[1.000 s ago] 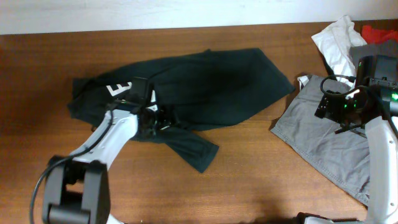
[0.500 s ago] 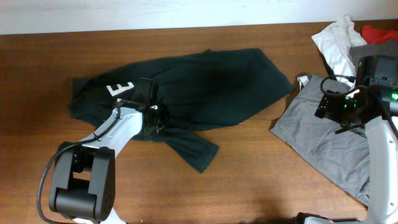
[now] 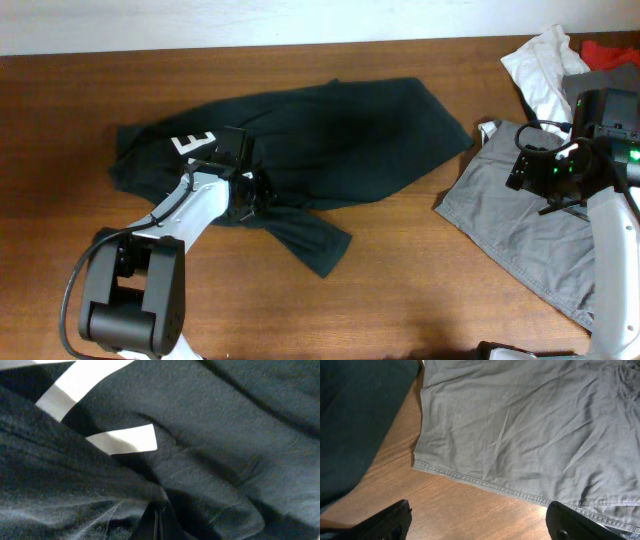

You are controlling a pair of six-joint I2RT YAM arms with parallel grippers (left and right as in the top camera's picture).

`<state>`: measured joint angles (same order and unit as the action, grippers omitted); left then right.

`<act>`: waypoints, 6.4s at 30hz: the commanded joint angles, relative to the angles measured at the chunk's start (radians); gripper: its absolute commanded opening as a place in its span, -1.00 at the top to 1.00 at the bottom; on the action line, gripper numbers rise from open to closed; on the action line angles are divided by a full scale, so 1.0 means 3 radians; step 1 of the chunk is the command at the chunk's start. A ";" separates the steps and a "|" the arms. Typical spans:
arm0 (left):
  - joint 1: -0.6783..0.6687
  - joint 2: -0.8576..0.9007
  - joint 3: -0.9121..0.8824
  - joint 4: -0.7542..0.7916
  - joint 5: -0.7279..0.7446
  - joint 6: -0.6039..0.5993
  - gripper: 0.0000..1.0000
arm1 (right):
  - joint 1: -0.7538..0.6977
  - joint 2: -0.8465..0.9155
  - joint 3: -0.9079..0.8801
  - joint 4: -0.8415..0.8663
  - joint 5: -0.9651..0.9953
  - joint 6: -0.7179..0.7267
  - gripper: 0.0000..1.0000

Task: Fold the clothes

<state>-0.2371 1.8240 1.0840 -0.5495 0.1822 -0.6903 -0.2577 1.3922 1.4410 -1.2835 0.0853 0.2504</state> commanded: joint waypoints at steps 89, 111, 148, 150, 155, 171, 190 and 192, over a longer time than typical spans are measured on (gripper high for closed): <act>0.1308 -0.1703 0.0000 -0.1972 -0.1493 0.0285 0.99 | -0.1073 0.2490 0.0994 0.0498 0.0601 0.0355 -0.46; 0.1308 -0.1703 0.0000 -0.1972 -0.1493 0.0286 0.99 | -0.0337 0.1835 0.1134 0.0439 -0.0846 -0.0827 -0.59; 0.1308 -0.1703 0.0000 -0.1971 -0.1493 0.0285 0.99 | 0.0450 0.2102 -0.0397 0.2070 -0.1122 -0.1157 -0.45; 0.1308 -0.1703 0.0000 -0.1970 -0.1493 0.0285 0.99 | 0.0451 0.2102 -0.0397 0.2080 -0.1122 -0.1158 -0.42; 0.1308 -0.1703 0.0000 -0.1971 -0.1493 0.0285 0.99 | 0.0460 0.2102 -0.0397 0.2092 -0.1122 -0.1157 -0.26; 0.1308 -0.1703 0.0000 -0.1970 -0.1493 0.0285 0.99 | 0.0590 0.2251 -0.0395 0.2097 -0.1100 -0.1157 0.78; 0.1389 -0.1820 0.1124 -0.2059 -0.0917 0.1100 1.00 | 0.0590 0.0837 0.1097 0.0172 -0.0502 -0.1119 0.92; 0.1451 -0.1863 0.1357 -0.2115 -0.0912 0.1133 1.00 | 0.0590 0.0668 0.1255 0.0023 -0.0502 -0.1111 0.93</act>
<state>0.1669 1.3132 1.3827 -1.1671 -0.1230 -0.3988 -0.0887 1.6886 1.7397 -1.2282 -0.0944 -0.0971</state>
